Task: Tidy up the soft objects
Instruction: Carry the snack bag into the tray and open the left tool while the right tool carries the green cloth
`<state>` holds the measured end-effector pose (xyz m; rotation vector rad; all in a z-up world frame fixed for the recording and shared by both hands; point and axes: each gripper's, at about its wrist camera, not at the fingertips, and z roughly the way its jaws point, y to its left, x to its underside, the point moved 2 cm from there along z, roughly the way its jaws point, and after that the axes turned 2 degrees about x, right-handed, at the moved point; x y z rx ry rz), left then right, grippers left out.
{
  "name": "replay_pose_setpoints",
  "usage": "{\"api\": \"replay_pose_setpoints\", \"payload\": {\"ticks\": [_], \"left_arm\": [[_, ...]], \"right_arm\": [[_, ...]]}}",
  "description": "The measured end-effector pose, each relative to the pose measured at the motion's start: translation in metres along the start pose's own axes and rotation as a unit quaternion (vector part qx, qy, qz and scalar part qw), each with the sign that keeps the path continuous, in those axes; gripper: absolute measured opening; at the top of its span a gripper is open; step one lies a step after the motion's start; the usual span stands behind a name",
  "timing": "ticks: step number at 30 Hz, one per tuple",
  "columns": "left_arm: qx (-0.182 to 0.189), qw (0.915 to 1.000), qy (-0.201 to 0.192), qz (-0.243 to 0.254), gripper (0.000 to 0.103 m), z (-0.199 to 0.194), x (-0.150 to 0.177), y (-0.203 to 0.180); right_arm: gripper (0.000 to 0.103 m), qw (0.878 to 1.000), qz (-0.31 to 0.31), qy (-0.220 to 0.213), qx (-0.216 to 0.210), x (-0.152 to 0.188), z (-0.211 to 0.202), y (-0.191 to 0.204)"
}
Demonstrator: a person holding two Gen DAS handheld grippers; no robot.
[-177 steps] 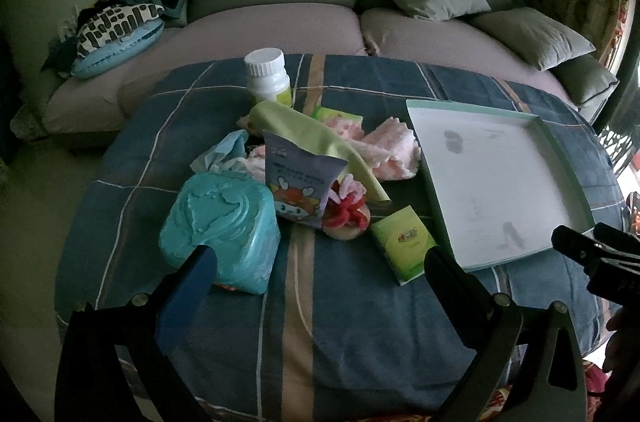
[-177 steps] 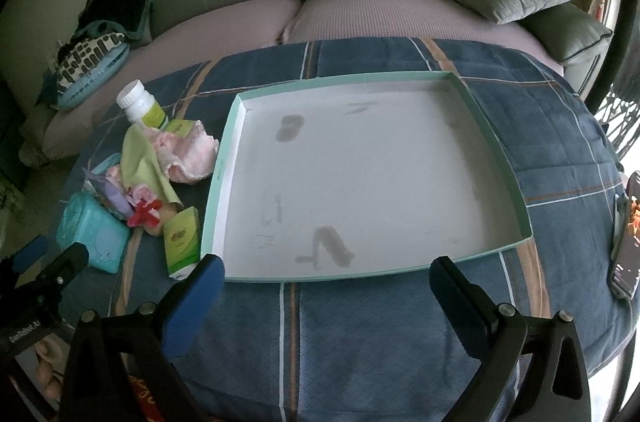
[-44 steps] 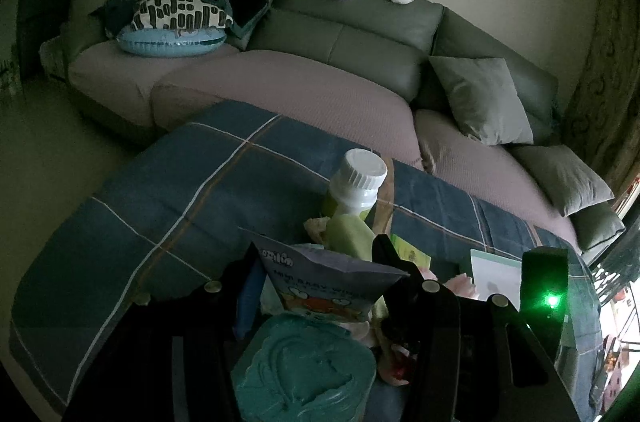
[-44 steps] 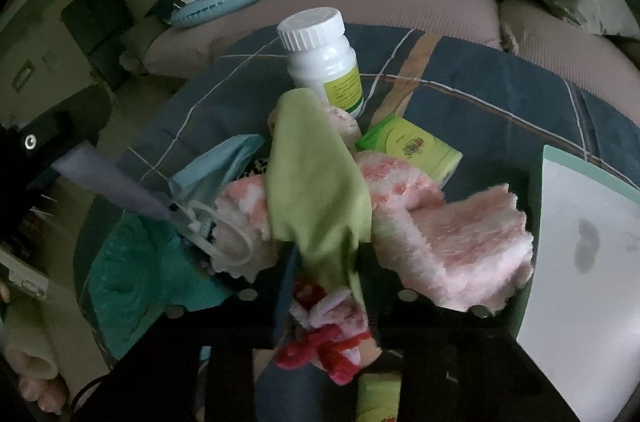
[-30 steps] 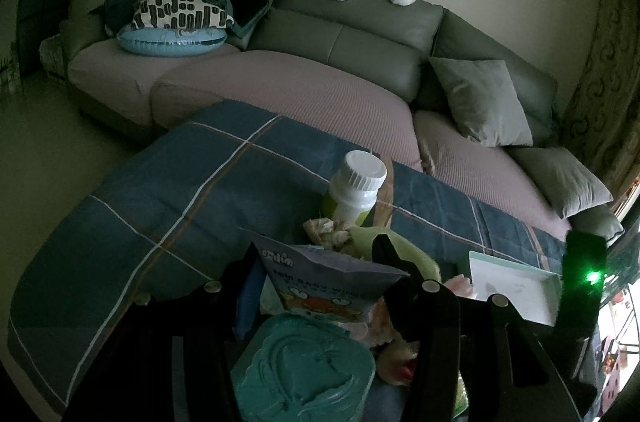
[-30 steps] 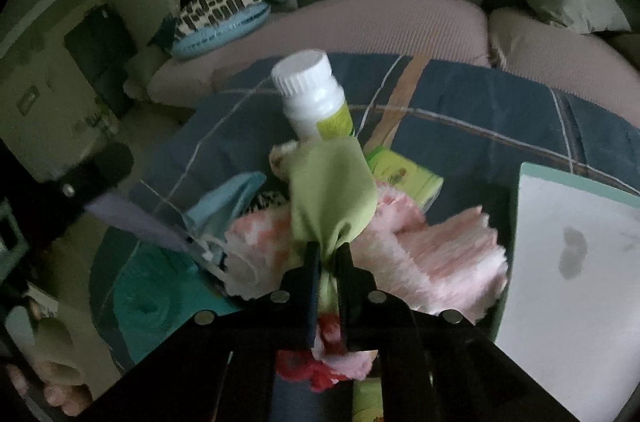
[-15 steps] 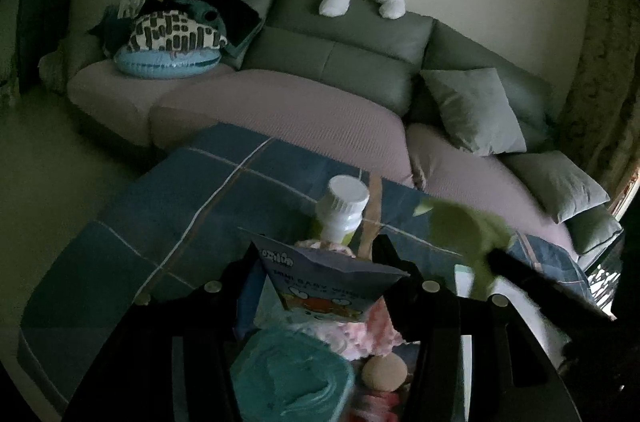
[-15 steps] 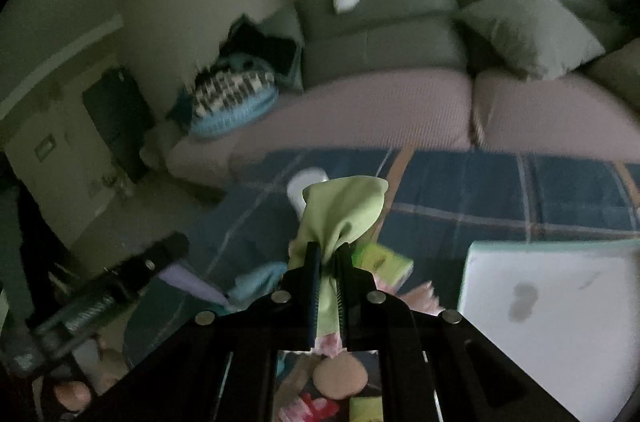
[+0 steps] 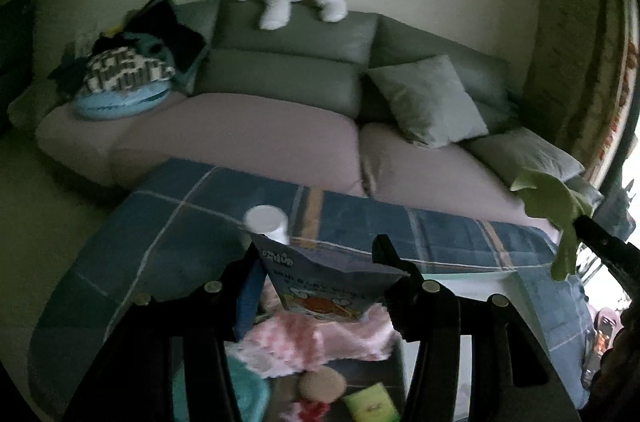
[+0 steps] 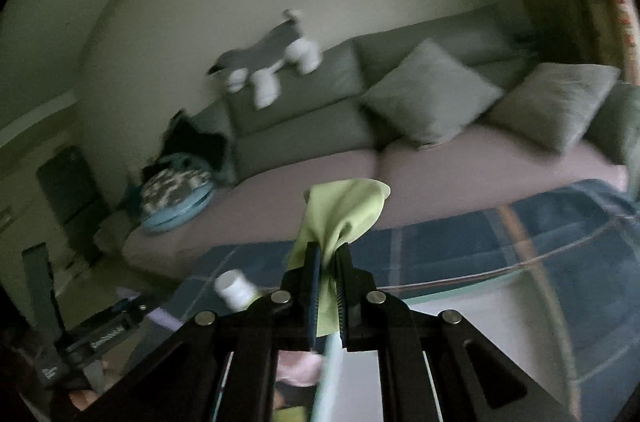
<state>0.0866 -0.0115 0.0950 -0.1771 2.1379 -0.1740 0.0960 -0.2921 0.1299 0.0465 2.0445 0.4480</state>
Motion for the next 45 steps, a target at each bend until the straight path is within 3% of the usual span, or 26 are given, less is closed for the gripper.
{"api": "replay_pose_setpoints", "payload": {"ticks": [5, 11, 16, 21, 34, 45], "left_arm": [[0.032, 0.9991, 0.012, 0.025, 0.055, 0.007, -0.007, -0.038], [0.078, 0.9954, 0.032, 0.046, 0.055, 0.019, -0.009, -0.082], [0.117, 0.9896, 0.056, 0.061, 0.055, 0.035, 0.001, -0.117], [0.131, 0.9845, 0.085, 0.079, 0.055, 0.051, 0.016, -0.144], [0.127, 0.9764, 0.146, 0.096, 0.055, 0.091, 0.037, -0.169], [0.097, 0.9590, 0.240, 0.116, 0.055, 0.142, 0.084, -0.184]], "right_arm": [[0.008, 0.998, 0.004, -0.005, 0.066, -0.008, -0.023, -0.036], [0.008, 0.993, 0.012, -0.004, 0.117, -0.012, -0.043, -0.069], [0.008, 0.989, 0.024, 0.016, 0.144, -0.007, -0.041, -0.090], [0.008, 0.987, 0.038, 0.041, 0.154, 0.000, -0.031, -0.108], [0.008, 0.982, 0.045, 0.103, 0.151, 0.023, 0.003, -0.127], [0.008, 0.959, 0.049, 0.229, 0.160, 0.071, 0.067, -0.147]]}}
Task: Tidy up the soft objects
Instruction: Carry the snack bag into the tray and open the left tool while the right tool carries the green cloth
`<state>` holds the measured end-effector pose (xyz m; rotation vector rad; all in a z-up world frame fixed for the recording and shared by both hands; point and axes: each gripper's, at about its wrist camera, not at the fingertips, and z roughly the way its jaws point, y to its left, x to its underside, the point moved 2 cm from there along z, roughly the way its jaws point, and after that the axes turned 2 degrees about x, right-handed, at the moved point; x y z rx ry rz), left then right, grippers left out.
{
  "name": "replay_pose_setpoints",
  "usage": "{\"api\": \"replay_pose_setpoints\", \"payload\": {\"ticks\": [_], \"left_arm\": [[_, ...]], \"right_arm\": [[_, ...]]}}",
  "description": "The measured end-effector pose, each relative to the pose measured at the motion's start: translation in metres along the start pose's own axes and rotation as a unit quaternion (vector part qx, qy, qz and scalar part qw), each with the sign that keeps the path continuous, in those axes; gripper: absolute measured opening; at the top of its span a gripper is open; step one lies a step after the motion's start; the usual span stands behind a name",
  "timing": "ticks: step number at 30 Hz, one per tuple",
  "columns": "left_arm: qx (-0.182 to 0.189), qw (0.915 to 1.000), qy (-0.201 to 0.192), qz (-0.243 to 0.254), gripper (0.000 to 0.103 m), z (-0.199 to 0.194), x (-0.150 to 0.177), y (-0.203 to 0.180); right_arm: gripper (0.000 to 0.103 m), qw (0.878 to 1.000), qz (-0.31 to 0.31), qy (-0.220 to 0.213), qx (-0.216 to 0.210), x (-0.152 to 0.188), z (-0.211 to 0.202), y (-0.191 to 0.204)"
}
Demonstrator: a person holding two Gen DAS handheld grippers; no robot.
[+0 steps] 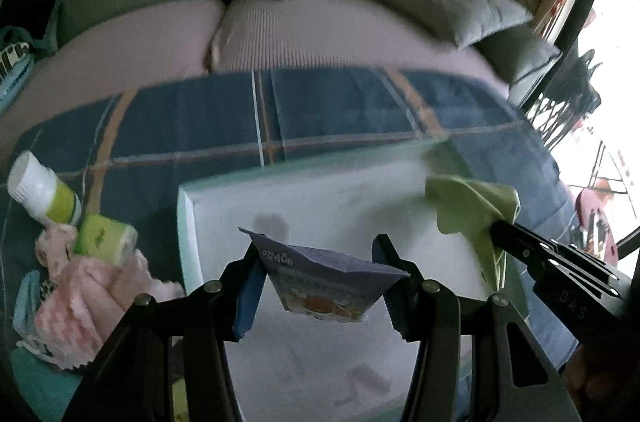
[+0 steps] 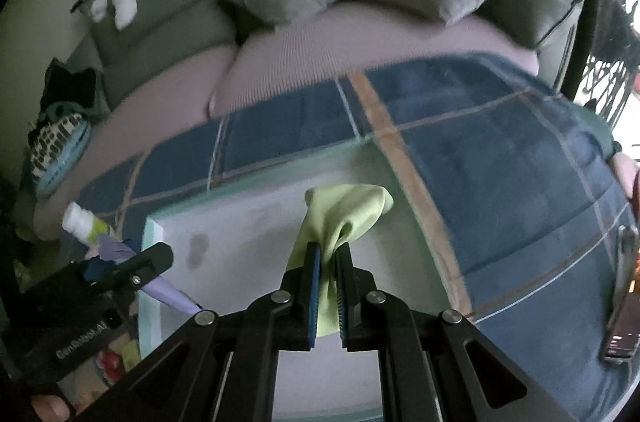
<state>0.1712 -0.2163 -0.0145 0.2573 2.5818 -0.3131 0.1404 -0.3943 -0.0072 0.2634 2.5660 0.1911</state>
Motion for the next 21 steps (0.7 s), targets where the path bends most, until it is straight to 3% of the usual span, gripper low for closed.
{"api": "replay_pose_setpoints", "payload": {"ticks": [5, 21], "left_arm": [[-0.011, 0.9990, 0.044, -0.005, 0.055, 0.020, 0.005, 0.005], [-0.032, 0.9944, 0.101, -0.005, 0.055, 0.069, 0.003, 0.005]], "right_arm": [[0.008, 1.000, -0.001, 0.024, 0.012, 0.005, 0.010, 0.000], [0.009, 0.996, -0.008, 0.083, 0.038, 0.014, 0.040, -0.001]]}}
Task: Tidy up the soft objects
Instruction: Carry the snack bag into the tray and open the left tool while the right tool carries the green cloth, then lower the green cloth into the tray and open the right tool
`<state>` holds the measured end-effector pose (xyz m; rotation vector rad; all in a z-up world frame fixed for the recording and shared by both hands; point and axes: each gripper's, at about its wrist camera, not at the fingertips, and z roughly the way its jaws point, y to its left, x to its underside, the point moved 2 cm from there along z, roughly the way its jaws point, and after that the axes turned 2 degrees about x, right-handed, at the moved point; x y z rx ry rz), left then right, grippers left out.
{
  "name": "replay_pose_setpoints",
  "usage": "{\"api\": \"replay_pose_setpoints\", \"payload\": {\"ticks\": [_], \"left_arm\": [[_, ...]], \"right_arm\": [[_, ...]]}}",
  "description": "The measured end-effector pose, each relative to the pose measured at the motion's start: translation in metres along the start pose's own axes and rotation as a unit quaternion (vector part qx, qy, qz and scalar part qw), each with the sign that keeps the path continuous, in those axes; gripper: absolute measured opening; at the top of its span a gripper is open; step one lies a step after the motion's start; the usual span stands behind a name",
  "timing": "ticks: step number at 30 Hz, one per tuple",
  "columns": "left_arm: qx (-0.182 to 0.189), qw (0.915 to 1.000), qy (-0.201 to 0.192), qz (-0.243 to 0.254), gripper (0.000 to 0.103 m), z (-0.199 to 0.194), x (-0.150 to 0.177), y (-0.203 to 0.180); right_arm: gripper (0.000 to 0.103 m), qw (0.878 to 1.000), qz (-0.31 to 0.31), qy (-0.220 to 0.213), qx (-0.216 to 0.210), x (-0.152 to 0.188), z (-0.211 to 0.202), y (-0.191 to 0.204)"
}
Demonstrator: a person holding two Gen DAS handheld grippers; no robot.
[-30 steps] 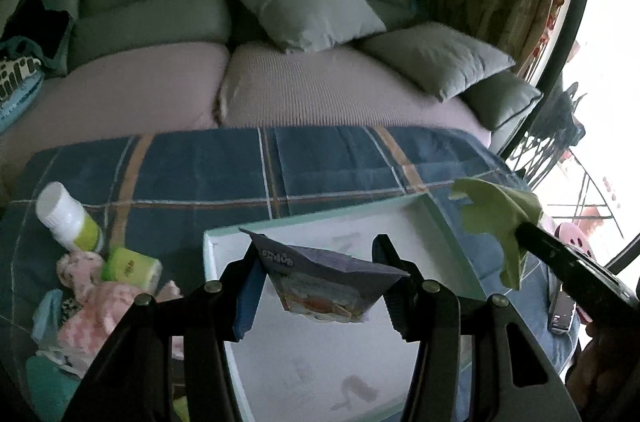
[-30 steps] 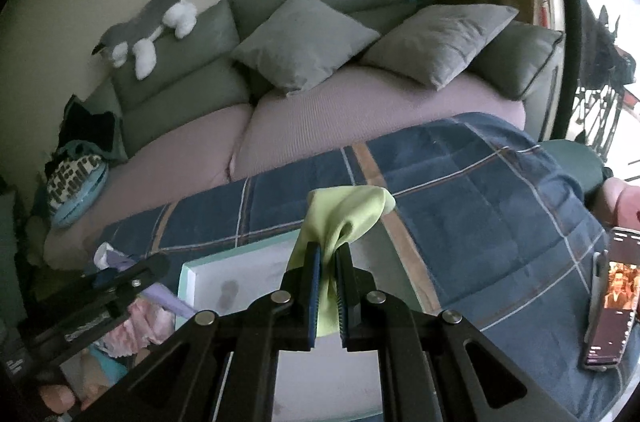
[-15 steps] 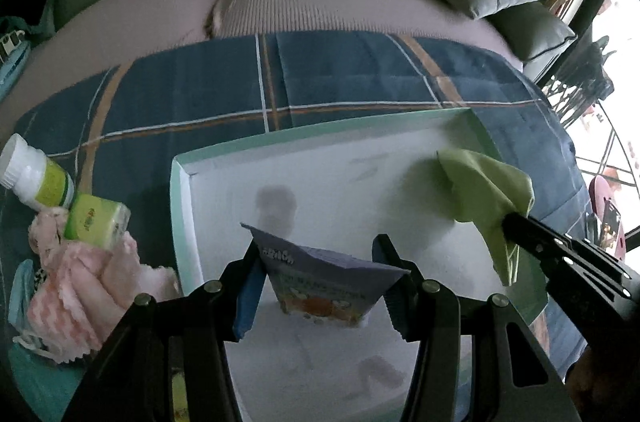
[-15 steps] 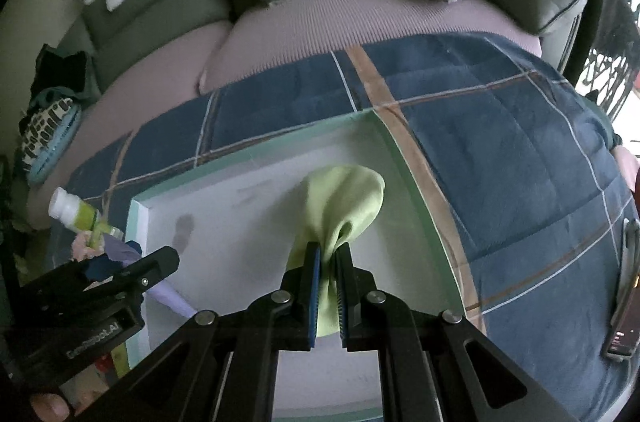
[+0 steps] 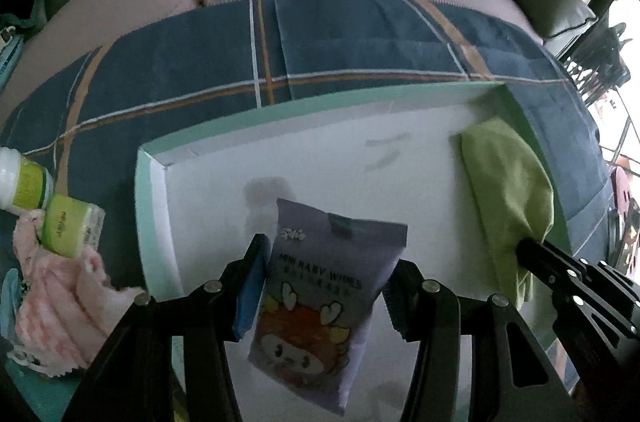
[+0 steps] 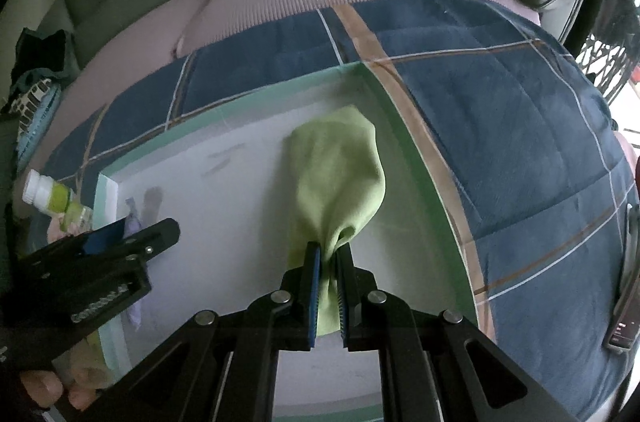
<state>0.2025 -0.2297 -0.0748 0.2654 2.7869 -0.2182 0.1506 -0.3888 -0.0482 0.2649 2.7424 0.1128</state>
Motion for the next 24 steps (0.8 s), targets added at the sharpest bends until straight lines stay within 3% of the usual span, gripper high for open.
{"api": "replay_pose_setpoints", "payload": {"ticks": [8, 10, 12, 19, 21, 23, 24], "left_arm": [[-0.004, 1.0000, 0.004, 0.002, 0.056, 0.001, 0.001, -0.002], [-0.004, 1.0000, 0.002, 0.000, 0.063, 0.000, 0.001, -0.003], [-0.004, 1.0000, 0.000, -0.001, 0.067, -0.002, 0.001, -0.001], [-0.006, 0.9995, -0.027, -0.015, 0.069, -0.023, 0.001, 0.008], [-0.010, 0.9990, -0.036, -0.023, 0.072, -0.028, 0.001, 0.014], [-0.016, 0.9983, -0.045, -0.034, 0.084, -0.032, 0.001, 0.022], [-0.019, 0.9978, -0.049, -0.040, 0.089, -0.034, 0.001, 0.026]], "right_arm": [[0.011, 1.000, 0.002, 0.004, 0.005, -0.002, -0.001, 0.000], [0.013, 1.000, 0.000, 0.004, 0.008, -0.003, 0.000, 0.001], [0.020, 1.000, 0.000, 0.002, 0.009, -0.003, -0.001, 0.001], [0.024, 1.000, 0.002, -0.018, 0.010, -0.004, -0.013, -0.001], [0.034, 1.000, 0.001, -0.020, 0.009, -0.005, -0.016, -0.001], [0.052, 1.000, -0.001, -0.020, 0.010, -0.005, -0.016, 0.001], [0.053, 1.000, -0.004, -0.020, 0.009, -0.005, -0.016, 0.002]]}}
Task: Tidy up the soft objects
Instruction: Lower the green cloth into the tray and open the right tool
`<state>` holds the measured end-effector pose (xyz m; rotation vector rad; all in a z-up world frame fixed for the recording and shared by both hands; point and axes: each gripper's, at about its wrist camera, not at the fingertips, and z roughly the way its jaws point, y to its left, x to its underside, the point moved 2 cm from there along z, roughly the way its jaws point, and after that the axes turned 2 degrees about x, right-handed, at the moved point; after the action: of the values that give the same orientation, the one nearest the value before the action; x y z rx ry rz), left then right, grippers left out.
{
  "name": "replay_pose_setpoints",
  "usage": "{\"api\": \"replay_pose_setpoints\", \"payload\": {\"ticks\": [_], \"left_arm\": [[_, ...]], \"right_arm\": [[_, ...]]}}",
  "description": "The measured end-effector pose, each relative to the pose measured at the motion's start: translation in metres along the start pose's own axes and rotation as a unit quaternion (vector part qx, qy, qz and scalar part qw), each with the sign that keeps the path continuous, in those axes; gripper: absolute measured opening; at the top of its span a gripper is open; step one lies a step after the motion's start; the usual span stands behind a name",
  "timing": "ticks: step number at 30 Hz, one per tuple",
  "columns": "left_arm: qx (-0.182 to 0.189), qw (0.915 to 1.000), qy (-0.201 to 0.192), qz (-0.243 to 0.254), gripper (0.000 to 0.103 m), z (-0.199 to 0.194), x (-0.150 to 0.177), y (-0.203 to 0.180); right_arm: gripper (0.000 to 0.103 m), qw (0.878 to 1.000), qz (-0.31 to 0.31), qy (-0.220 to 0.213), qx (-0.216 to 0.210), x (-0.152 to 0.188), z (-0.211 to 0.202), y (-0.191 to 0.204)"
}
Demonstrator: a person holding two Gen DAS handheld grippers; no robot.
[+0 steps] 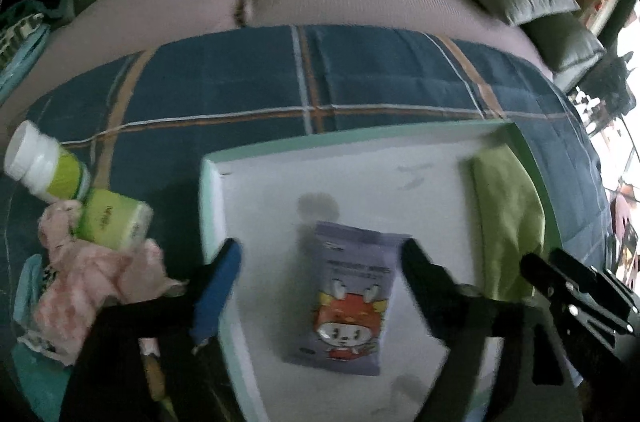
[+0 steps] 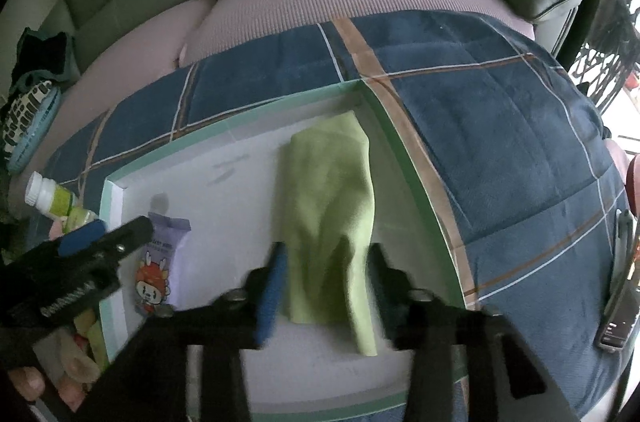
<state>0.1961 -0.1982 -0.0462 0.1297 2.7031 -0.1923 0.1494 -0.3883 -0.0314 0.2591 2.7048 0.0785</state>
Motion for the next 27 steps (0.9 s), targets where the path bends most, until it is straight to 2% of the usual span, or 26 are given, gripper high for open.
{"api": "replay_pose_setpoints", "payload": {"ticks": [1, 4, 8, 10, 15, 19, 27], "left_arm": [[-0.002, 1.0000, -0.004, -0.007, 0.089, -0.001, -0.001, 0.004], [-0.014, 0.9995, -0.011, -0.027, 0.094, -0.004, 0.001, 0.018], [-0.030, 0.9985, -0.019, -0.042, 0.096, -0.008, 0.005, 0.035], [-0.035, 0.9980, -0.024, -0.046, 0.103, -0.011, 0.007, 0.041], [-0.040, 0.9971, -0.035, -0.055, 0.103, -0.018, 0.010, 0.049], [-0.035, 0.9966, -0.044, -0.061, 0.103, -0.024, 0.012, 0.053], [-0.010, 0.9949, -0.057, -0.082, 0.103, -0.034, 0.016, 0.058]], "right_arm": [[0.053, 1.000, -0.002, 0.000, -0.001, 0.000, 0.000, 0.001], [0.064, 1.000, -0.008, 0.003, -0.002, 0.001, 0.001, 0.006], [0.074, 1.000, -0.018, 0.005, -0.003, 0.004, 0.002, 0.014], [0.081, 1.000, -0.024, 0.004, -0.003, 0.005, 0.003, 0.018], [0.090, 0.999, -0.036, 0.004, 0.000, 0.007, 0.003, 0.024], [0.102, 0.999, -0.043, 0.001, 0.003, 0.009, -0.002, 0.028], [0.103, 0.999, -0.047, -0.006, -0.002, 0.015, -0.013, 0.035]]}}
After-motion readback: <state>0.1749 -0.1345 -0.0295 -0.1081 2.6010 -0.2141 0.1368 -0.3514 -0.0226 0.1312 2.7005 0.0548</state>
